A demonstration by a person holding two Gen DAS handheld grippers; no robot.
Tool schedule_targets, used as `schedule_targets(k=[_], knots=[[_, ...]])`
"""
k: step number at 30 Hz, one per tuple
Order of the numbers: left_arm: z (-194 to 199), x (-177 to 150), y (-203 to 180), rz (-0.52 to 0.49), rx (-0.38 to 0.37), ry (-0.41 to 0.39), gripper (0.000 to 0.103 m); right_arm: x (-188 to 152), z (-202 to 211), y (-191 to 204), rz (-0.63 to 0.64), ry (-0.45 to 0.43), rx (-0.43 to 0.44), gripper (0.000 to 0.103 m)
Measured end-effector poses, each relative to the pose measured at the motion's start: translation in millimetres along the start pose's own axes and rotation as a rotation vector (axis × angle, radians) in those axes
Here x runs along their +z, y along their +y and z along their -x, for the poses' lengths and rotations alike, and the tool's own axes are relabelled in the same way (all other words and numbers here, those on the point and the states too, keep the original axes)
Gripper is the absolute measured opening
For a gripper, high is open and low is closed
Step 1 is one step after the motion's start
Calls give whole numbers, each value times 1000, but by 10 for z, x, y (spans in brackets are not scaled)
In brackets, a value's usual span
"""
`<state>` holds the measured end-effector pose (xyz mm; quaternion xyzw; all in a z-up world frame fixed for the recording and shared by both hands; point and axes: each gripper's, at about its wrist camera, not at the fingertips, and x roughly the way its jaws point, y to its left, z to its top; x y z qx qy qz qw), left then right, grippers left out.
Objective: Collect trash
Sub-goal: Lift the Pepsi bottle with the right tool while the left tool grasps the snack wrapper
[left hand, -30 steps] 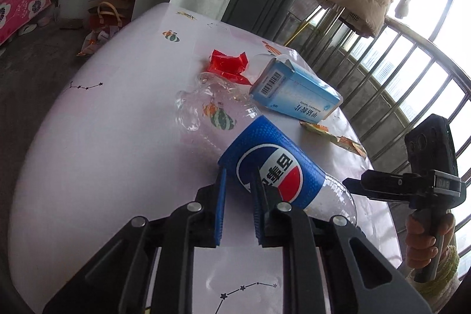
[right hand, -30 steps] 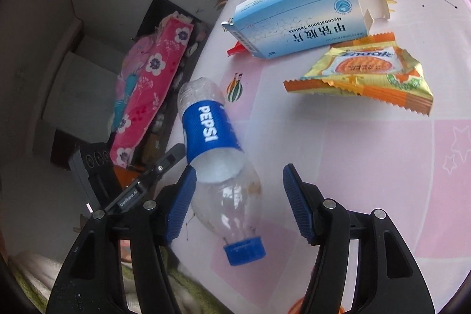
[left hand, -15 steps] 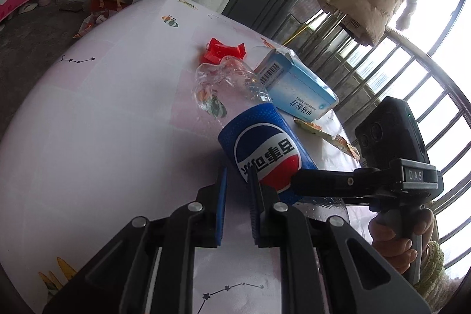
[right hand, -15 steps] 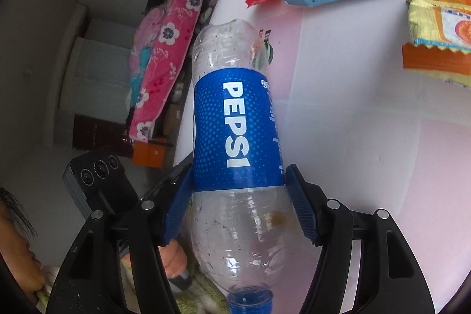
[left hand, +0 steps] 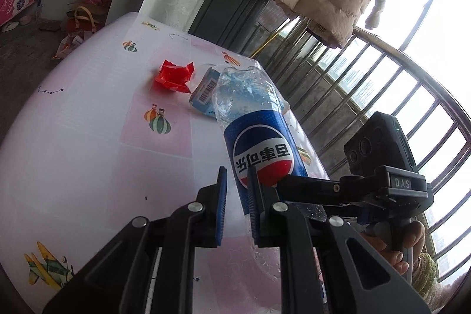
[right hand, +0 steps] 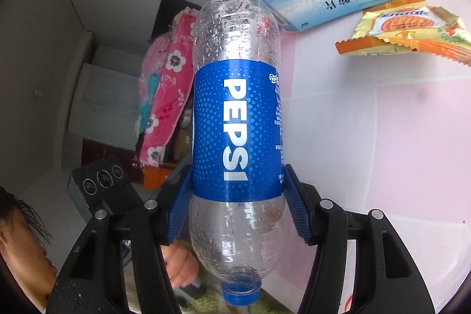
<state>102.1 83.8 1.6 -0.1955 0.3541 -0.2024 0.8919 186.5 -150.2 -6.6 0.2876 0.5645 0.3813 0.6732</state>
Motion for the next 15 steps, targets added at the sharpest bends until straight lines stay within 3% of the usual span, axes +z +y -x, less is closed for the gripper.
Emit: schedule_targets(k=[8, 15], knots=[[-32, 129, -649, -121, -107, -23, 12, -194, 634, -17, -31, -168, -4, 56], [-340, 161, -1349, -268, -211, 3, 12, -410, 1294, -281, -110, -329, -32, 56]])
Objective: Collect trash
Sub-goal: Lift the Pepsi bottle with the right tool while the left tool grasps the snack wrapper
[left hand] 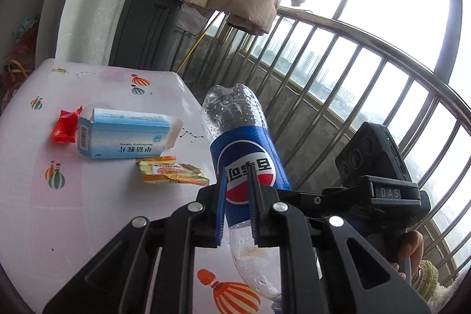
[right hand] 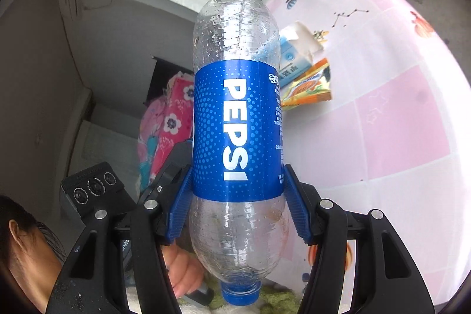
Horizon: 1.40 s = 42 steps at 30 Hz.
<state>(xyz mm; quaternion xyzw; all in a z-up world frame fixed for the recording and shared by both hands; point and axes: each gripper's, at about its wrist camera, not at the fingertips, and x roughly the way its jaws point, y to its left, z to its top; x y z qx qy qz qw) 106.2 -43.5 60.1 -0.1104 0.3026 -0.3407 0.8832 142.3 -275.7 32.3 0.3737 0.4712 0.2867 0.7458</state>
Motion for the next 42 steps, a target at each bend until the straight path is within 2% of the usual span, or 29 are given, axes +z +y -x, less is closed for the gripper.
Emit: schedule_targets(k=[6, 11, 17, 22, 26, 30, 33, 35, 39, 42], knots=[[-584, -36, -169, -30, -56, 116, 12, 1, 232, -453, -106, -70, -83, 56], [-854, -208, -56, 0, -30, 194, 12, -12, 137, -763, -191, -74, -144, 56], [-685, -275, 233, 41, 8, 184, 12, 16, 46, -797, -222, -67, -182, 56], [-421, -381, 572, 83, 70, 172, 12, 101, -113, -640, -215, -83, -208, 56], [-291, -437, 936, 219, 82, 171, 13, 75, -51, -571, -189, -91, -227, 56], [-176, -329, 1242, 337, 61, 120, 15, 168, -40, -634, -175, -89, -226, 56], [-168, -187, 1463, 454, 1, 95, 33, 218, -44, -720, -177, -85, -214, 56], [-224, -77, 1587, 527, -32, 87, 35, 242, -39, -752, -177, -86, -211, 56], [-469, 119, 1701, 588, -52, 114, 37, 299, -22, -765, -174, -88, -211, 56], [-779, 159, 1705, 619, -42, 199, 37, 361, -58, -759, -172, -88, -211, 56]])
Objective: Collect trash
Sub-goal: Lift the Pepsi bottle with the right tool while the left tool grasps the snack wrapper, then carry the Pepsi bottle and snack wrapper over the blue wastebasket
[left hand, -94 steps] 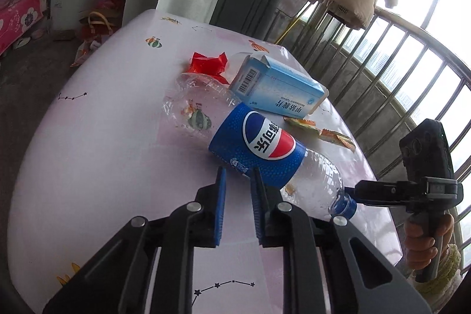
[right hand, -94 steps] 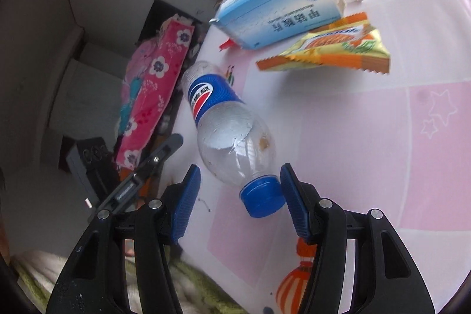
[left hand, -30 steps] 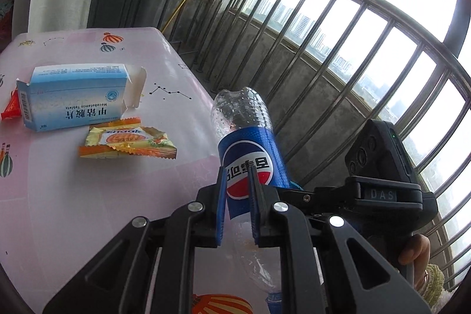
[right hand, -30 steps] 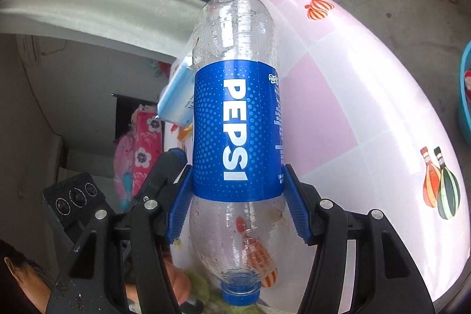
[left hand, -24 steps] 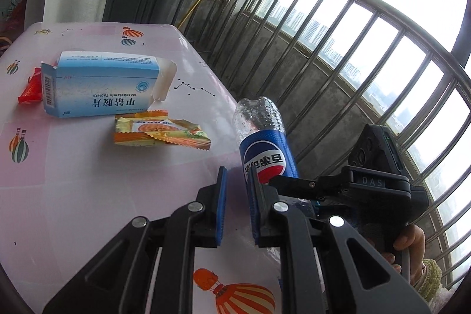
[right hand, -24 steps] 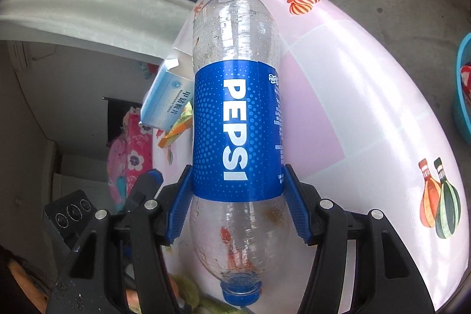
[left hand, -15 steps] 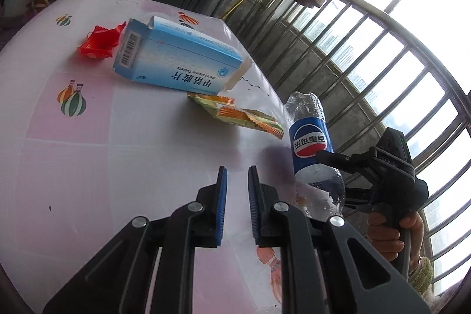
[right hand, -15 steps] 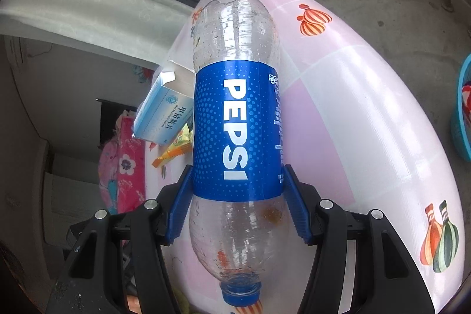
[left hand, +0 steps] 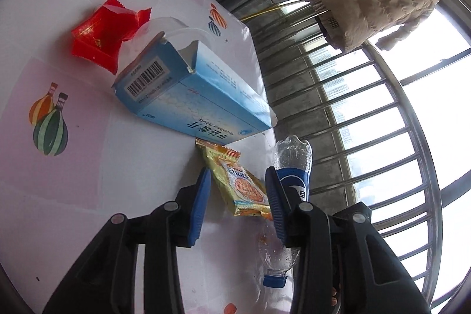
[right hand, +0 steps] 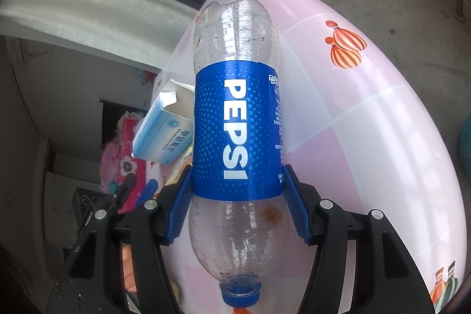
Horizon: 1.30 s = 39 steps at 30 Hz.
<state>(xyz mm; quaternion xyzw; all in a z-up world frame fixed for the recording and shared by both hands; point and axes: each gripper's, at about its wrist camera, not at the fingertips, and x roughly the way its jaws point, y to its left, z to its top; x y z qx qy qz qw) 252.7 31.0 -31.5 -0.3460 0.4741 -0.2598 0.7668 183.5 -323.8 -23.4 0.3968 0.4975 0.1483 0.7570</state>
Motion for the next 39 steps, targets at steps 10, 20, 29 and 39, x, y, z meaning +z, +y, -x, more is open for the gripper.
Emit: schedule_targets(k=[10, 20, 29, 39], knots=[[-500, -12, -64, 46, -5, 135, 30, 20, 15, -37, -3, 2, 18, 56], [-362, -125, -123, -2, 5, 118, 9, -98, 238, -223, -62, 3, 81, 56], [-123, -346, -635, -124, -44, 100, 8, -354, 881, -450, -121, -71, 163, 56], [-223, -813, -1686, -405, -116, 120, 8, -739, 2373, -1001, -181, -372, 135, 56]])
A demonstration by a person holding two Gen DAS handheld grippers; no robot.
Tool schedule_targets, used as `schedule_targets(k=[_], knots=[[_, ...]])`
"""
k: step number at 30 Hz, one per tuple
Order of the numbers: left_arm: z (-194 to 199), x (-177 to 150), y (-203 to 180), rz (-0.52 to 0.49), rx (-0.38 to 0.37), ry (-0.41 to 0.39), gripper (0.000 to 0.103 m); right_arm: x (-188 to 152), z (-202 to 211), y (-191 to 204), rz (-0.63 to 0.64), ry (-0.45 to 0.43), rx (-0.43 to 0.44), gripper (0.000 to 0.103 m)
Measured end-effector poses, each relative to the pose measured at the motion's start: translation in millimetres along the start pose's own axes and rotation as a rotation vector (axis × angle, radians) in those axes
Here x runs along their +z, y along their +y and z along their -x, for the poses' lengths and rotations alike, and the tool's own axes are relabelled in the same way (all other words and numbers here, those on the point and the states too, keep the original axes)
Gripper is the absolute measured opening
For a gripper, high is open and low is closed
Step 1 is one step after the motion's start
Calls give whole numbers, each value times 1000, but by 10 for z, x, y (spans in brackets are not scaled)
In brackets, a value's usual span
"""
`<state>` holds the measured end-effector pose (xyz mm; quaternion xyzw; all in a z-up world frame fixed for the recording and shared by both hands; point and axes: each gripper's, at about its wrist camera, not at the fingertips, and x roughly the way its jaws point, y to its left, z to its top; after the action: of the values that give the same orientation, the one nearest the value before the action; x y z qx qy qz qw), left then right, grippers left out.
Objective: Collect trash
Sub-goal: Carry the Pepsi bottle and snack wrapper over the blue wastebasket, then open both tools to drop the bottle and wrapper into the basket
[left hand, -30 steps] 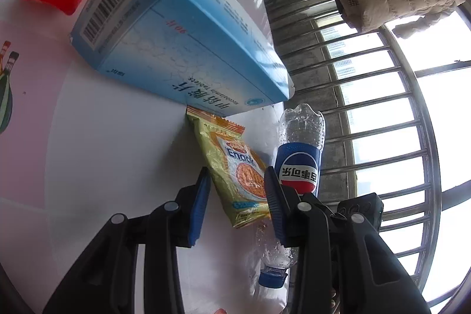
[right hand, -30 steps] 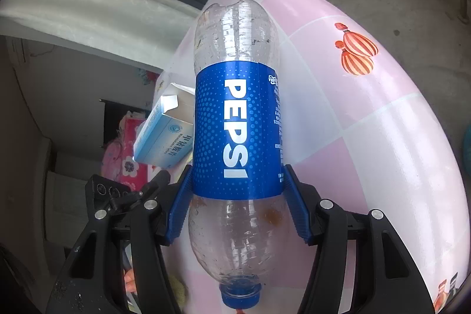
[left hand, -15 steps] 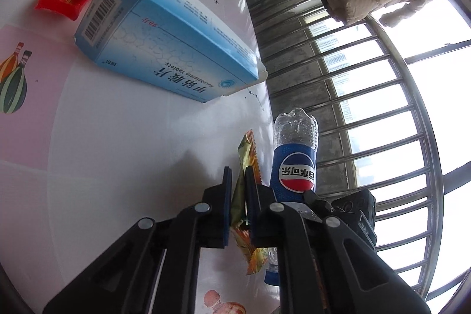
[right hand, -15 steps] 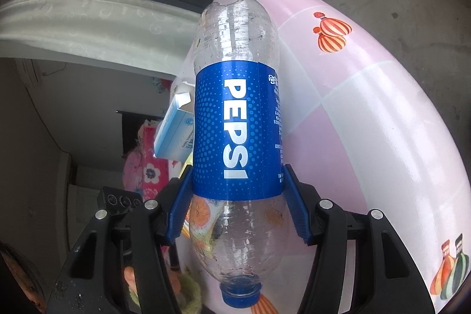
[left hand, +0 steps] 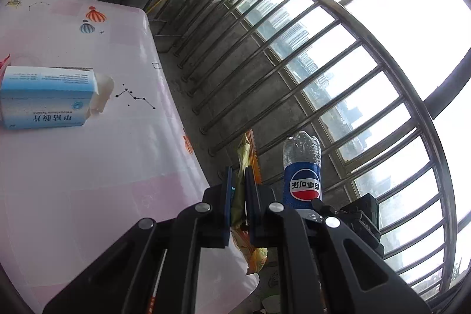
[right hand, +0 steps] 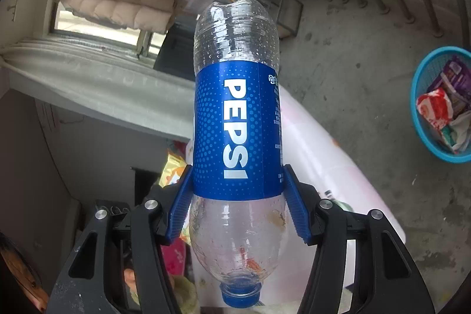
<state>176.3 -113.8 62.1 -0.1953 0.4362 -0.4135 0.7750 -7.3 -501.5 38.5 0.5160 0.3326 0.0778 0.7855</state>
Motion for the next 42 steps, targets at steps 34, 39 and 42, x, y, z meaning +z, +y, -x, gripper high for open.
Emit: schedule_targets(k=[34, 39, 42], knots=[[-3278, -563, -1217, -299, 159, 394, 44, 104, 166, -2607, -213, -353, -642, 72], [-2984, -471, -1236, -325, 160, 339, 44, 79, 248, -2470, -239, -349, -634, 68], [-2777, -443, -1241, -344, 167, 315, 44, 67, 296, -2341, -228, -367, -618, 68]])
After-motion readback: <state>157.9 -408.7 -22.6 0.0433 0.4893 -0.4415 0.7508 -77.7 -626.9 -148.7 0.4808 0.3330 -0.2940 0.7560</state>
